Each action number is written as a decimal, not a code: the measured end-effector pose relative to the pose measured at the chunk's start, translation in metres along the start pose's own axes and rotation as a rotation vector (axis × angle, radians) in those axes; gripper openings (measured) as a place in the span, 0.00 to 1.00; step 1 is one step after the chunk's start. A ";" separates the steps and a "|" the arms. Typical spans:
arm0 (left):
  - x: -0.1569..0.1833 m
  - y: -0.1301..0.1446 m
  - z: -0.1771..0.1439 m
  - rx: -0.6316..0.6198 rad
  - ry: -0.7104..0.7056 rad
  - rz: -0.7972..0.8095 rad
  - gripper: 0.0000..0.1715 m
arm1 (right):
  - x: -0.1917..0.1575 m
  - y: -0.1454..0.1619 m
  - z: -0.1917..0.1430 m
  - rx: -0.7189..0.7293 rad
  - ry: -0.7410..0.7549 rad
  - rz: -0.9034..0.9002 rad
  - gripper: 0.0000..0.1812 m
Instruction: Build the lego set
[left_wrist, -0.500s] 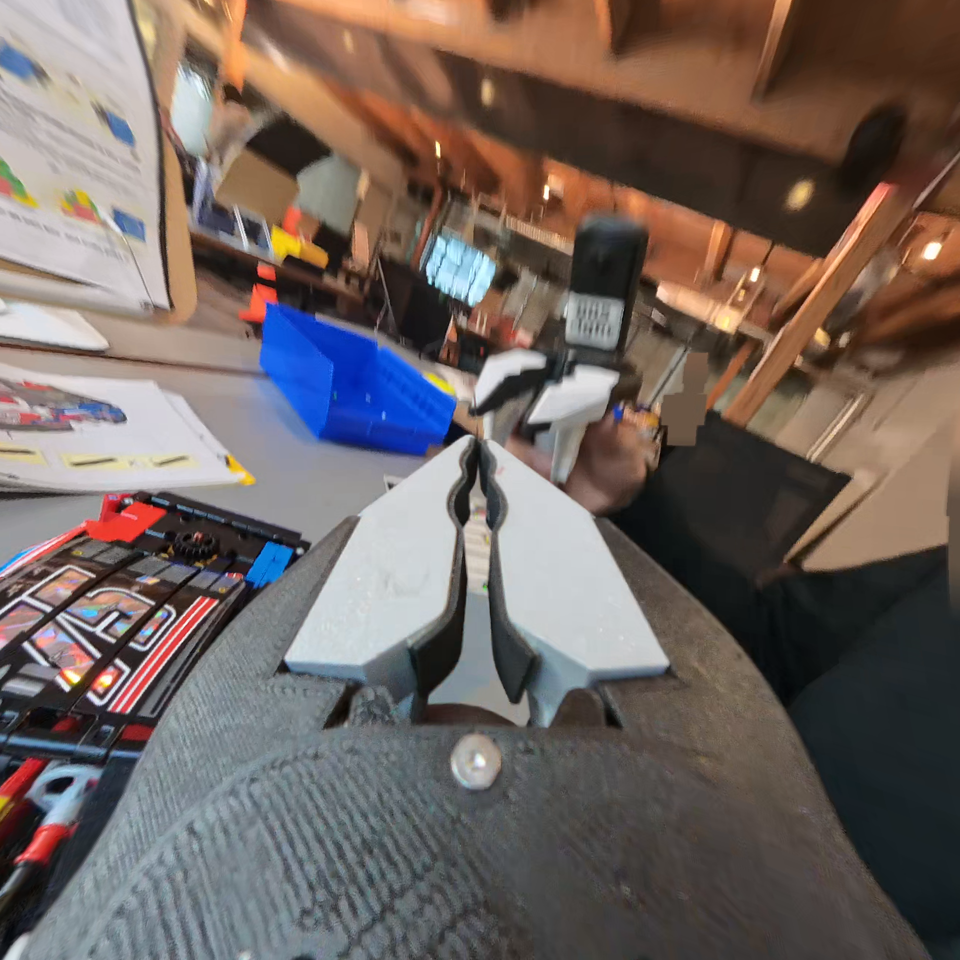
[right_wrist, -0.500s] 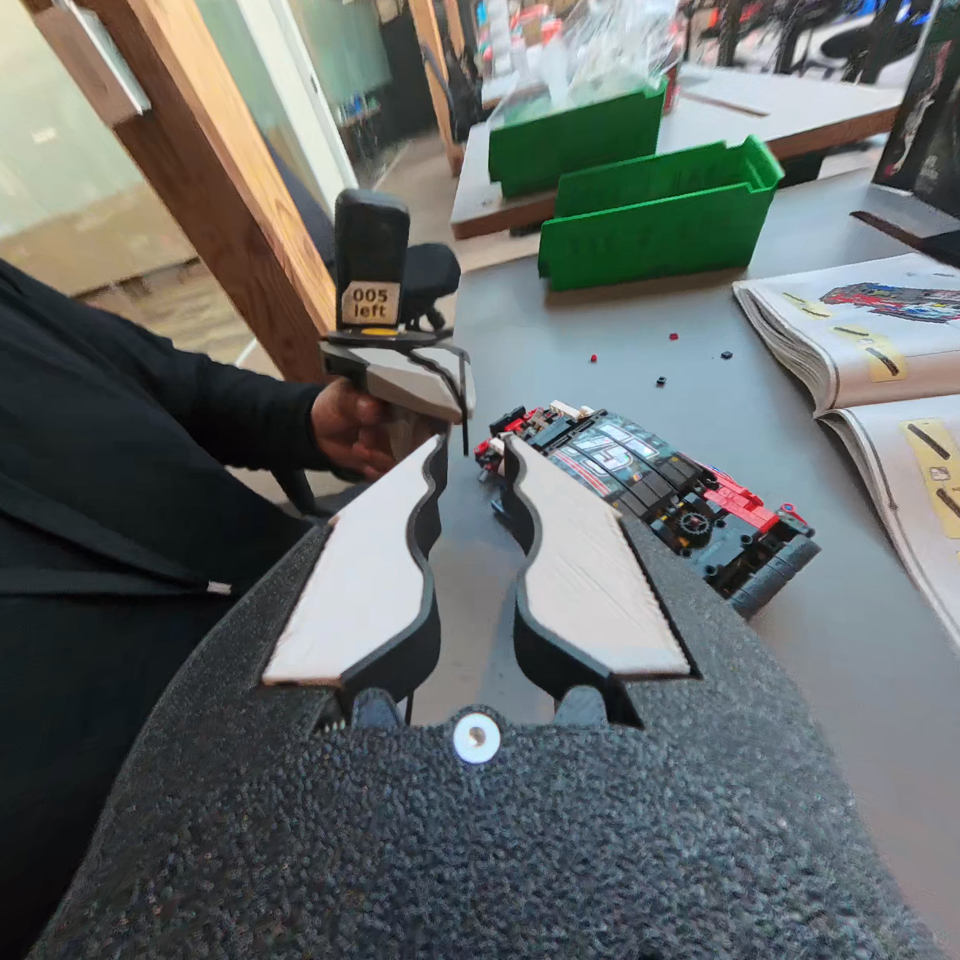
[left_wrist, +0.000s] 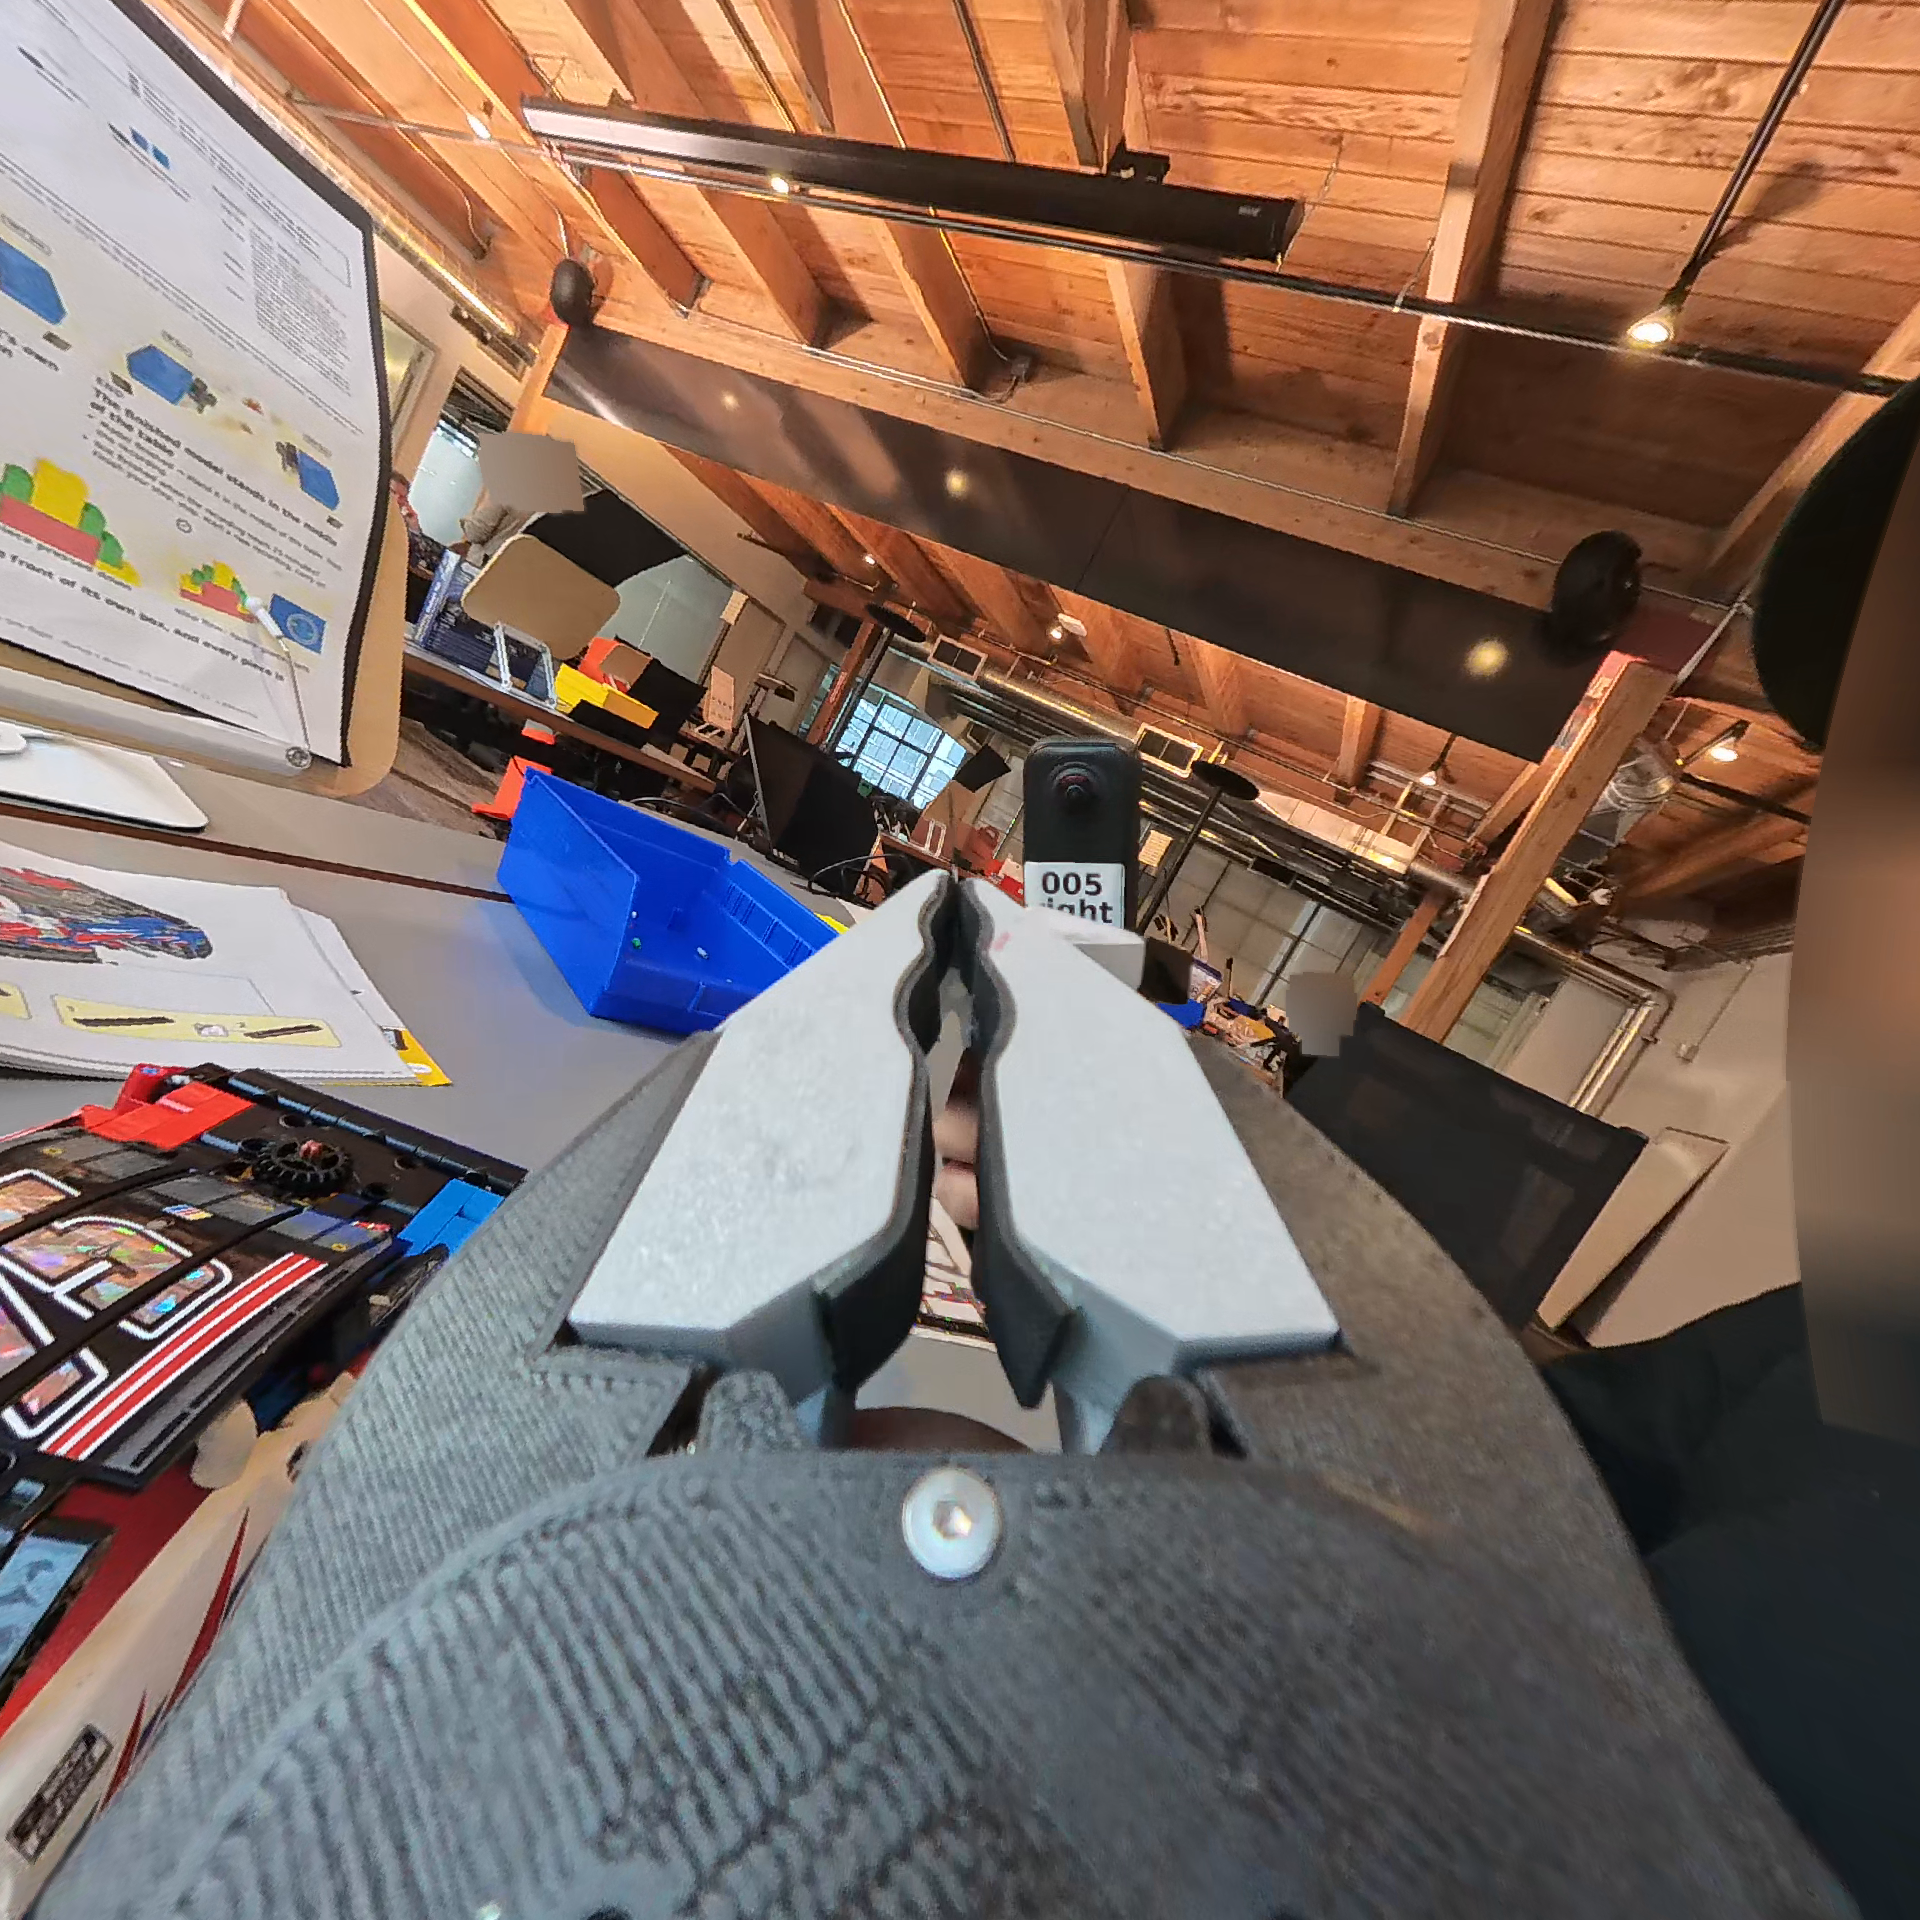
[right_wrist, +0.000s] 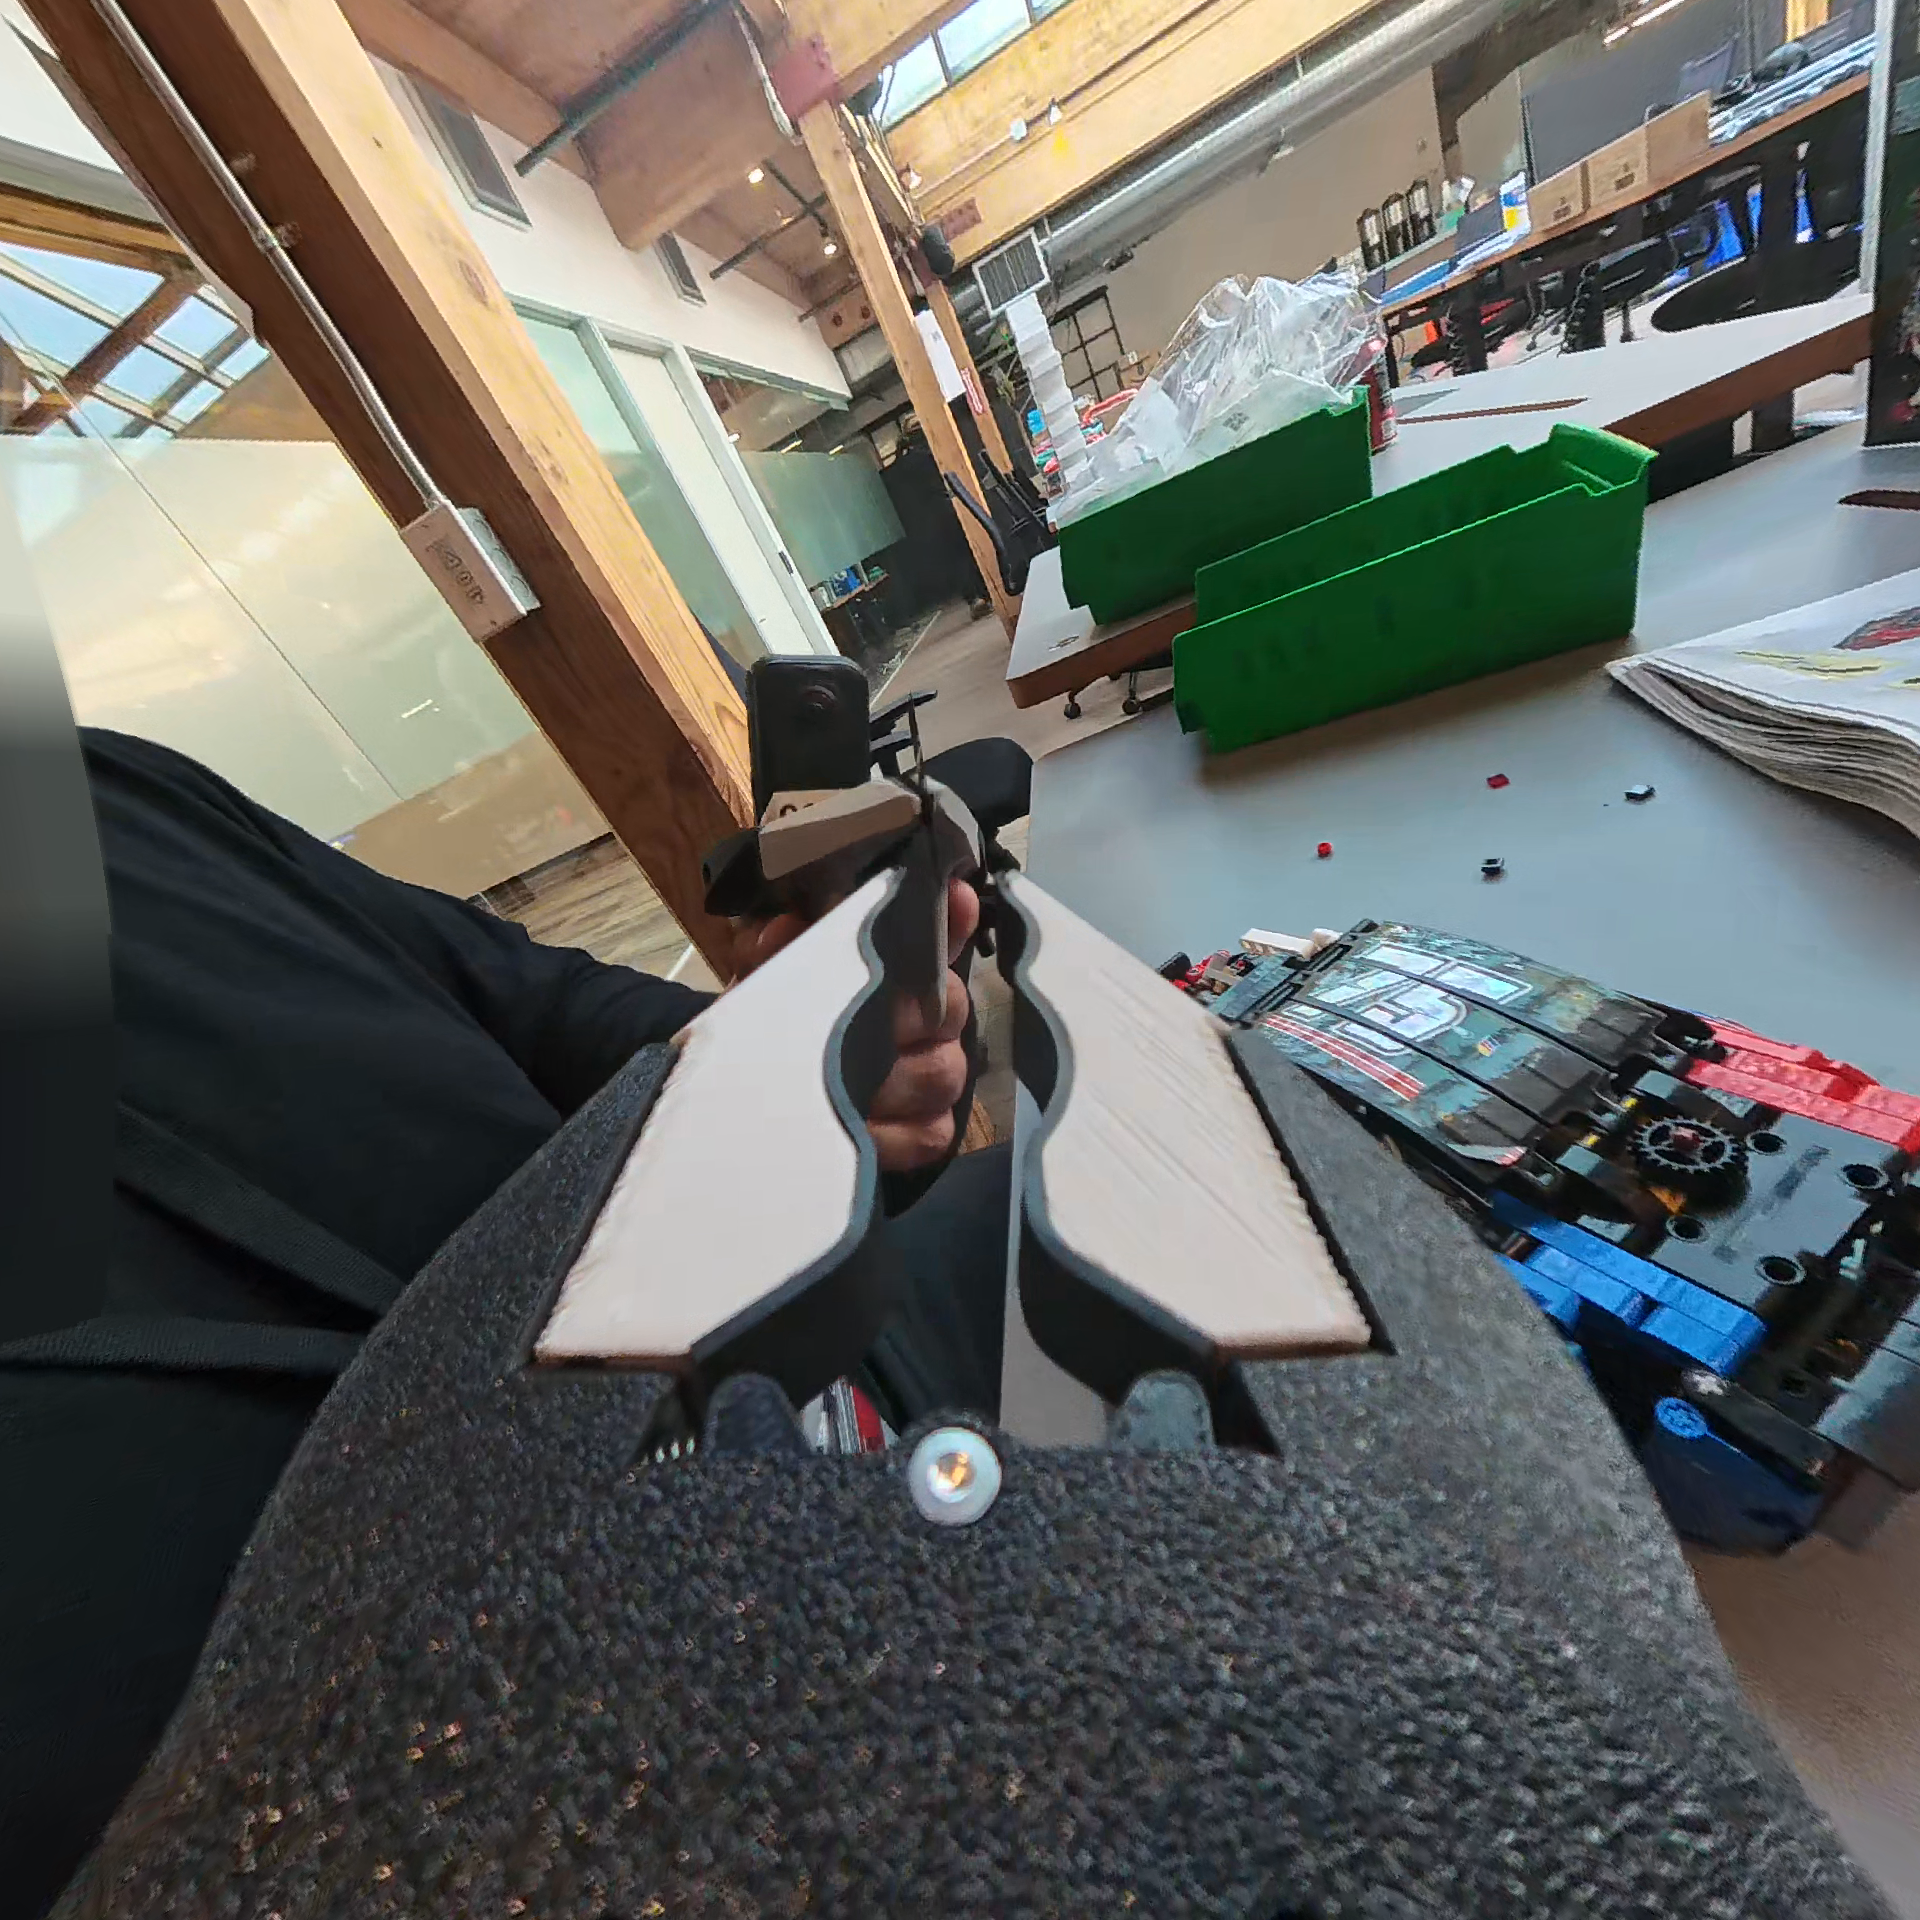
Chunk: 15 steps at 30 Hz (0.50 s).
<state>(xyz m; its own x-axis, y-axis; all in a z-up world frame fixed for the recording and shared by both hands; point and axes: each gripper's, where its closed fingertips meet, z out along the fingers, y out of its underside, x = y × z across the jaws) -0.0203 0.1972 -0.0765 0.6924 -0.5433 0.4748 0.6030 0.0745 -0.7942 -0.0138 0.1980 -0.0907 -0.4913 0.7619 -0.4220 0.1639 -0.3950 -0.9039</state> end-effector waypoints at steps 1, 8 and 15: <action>0.000 -0.001 -0.001 0.008 -0.001 -0.005 0.00 | -0.002 0.000 0.002 0.000 -0.010 0.002 0.07; 0.001 -0.001 -0.001 0.017 -0.003 -0.009 0.00 | -0.003 -0.001 0.007 0.021 -0.027 0.009 0.00; -0.003 0.011 -0.005 -0.063 -0.023 0.032 0.02 | 0.001 0.007 0.003 0.001 0.019 -0.018 0.00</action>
<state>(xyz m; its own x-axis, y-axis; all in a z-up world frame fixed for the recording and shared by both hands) -0.0171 0.1955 -0.0884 0.7201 -0.5225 0.4567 0.5548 0.0382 -0.8311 -0.0161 0.1942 -0.0971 -0.4783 0.7785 -0.4065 0.1537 -0.3815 -0.9115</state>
